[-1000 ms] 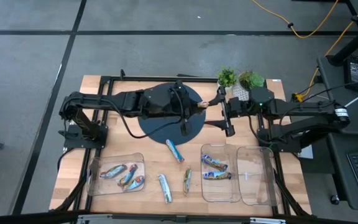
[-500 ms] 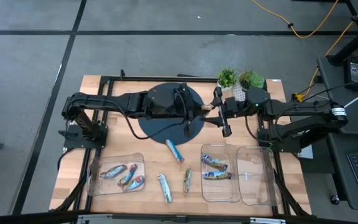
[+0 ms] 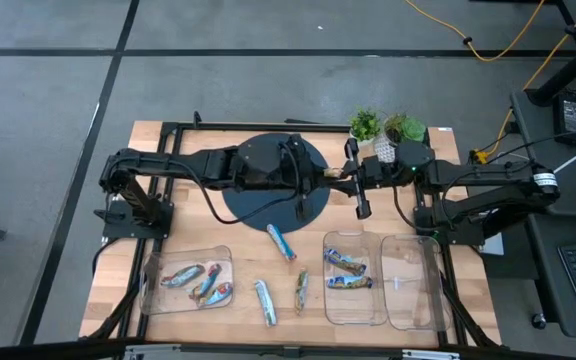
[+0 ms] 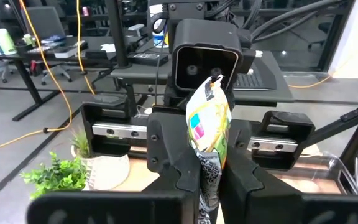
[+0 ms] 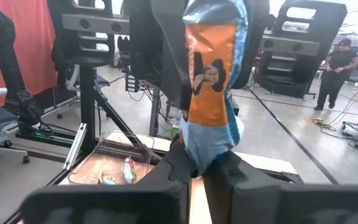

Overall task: Pick and place Granola Bars by type
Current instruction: Put the yellow granola bar into the right transparent bin

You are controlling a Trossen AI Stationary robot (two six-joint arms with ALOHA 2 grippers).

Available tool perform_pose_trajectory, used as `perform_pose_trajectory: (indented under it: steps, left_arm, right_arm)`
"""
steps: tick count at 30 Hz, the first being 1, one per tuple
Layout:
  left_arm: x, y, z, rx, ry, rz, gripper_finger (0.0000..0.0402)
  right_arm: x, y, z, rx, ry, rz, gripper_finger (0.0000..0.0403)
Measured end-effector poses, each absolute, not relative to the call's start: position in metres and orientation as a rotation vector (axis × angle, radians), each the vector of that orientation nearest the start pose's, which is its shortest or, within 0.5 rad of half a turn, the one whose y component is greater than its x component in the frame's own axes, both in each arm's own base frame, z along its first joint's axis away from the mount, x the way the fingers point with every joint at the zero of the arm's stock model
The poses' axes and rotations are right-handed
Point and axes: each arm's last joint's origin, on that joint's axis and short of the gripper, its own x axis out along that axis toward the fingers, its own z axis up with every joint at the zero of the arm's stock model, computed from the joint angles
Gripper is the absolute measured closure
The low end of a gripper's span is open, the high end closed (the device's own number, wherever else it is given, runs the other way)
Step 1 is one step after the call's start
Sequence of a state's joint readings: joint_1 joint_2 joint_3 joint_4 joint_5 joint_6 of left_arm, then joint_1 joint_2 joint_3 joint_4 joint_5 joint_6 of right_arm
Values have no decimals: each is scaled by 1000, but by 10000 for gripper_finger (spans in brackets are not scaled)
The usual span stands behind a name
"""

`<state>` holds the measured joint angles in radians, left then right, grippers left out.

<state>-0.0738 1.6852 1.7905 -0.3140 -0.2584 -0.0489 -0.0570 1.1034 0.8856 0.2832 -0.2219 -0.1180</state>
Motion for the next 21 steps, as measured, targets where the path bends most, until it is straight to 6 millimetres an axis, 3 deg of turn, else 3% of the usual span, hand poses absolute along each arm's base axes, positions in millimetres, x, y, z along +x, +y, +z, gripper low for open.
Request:
perform_pose_trajectory:
  steps: [13,21]
  left_arm:
    - [366,-28,431,-76,302,87,246]
    - [356,-31,426,-99,395,103,202]
  right_arm:
    - [245,-8,350,-174,-43,141,385]
    - [224,-10,352,-257,48,61,386]
